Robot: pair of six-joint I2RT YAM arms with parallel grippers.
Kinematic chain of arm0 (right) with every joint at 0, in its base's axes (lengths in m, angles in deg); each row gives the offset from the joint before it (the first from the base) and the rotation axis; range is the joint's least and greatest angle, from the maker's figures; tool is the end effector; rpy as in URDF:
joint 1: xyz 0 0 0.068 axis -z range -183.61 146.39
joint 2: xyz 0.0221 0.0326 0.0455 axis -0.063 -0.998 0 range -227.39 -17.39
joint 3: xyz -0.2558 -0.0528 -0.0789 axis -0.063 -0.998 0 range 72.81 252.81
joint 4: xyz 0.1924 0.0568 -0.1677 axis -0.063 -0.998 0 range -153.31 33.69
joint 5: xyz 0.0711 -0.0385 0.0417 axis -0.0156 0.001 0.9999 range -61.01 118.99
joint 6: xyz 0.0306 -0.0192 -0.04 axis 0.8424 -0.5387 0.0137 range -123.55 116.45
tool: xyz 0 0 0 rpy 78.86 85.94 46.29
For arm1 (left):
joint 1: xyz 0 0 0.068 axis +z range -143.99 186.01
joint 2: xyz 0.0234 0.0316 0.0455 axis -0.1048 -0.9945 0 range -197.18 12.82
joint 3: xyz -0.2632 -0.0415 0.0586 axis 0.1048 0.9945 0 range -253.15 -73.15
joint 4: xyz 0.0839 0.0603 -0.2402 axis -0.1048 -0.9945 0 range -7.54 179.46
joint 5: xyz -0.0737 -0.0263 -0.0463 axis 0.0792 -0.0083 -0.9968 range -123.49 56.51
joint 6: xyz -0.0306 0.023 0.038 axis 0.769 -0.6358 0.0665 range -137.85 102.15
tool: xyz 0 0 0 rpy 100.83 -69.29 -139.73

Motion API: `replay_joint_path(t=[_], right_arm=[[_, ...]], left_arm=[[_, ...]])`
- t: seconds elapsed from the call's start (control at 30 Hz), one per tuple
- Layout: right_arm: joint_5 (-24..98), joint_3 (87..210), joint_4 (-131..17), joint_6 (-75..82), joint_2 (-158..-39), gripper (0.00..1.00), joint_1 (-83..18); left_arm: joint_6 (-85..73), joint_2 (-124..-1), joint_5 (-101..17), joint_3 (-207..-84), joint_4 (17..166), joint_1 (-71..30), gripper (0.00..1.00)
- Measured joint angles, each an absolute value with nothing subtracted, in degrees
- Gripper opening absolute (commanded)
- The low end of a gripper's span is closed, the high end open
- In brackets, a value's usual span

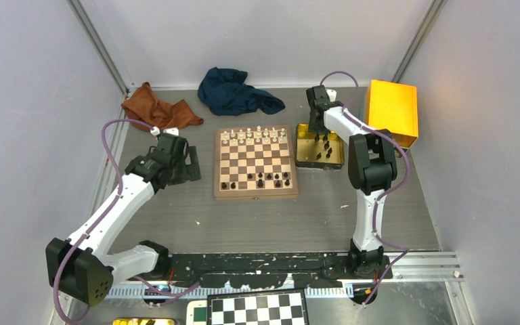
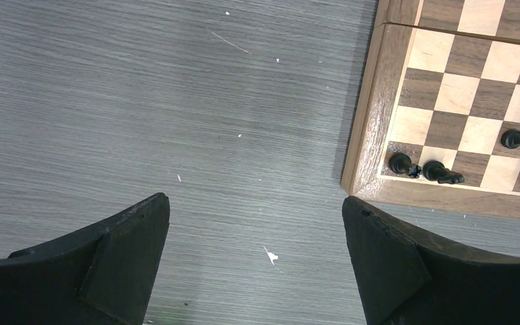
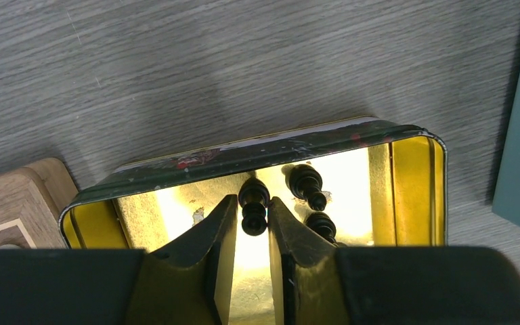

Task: Set up the chess pieces on the board
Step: Pick up the chess piece from the storage box.

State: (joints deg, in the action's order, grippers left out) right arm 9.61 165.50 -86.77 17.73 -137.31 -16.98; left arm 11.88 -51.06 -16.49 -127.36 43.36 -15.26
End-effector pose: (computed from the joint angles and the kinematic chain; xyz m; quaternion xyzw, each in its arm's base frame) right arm 0.4450 0.0936 0.1927 0.1120 0.9413 -0.0726 0.3100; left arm 0.2052 -0.0688 0.2792 -0.1130 0.9395 0.0021 0.3235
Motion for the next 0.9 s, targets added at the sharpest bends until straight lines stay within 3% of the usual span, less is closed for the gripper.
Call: replay_joint_path(t=[0.5, 0.9], right_arm=[[10.0, 165.5, -86.8, 17.6, -137.5, 0.01, -16.9], [10.1, 163.8, -88.6, 16.4, -133.8, 0.01, -17.9]], left_arm=[[11.9, -51.4, -16.5, -127.5, 43.4, -15.3, 0.98], [11.8, -51.4, -16.5, -127.6, 43.4, -15.3, 0.98]])
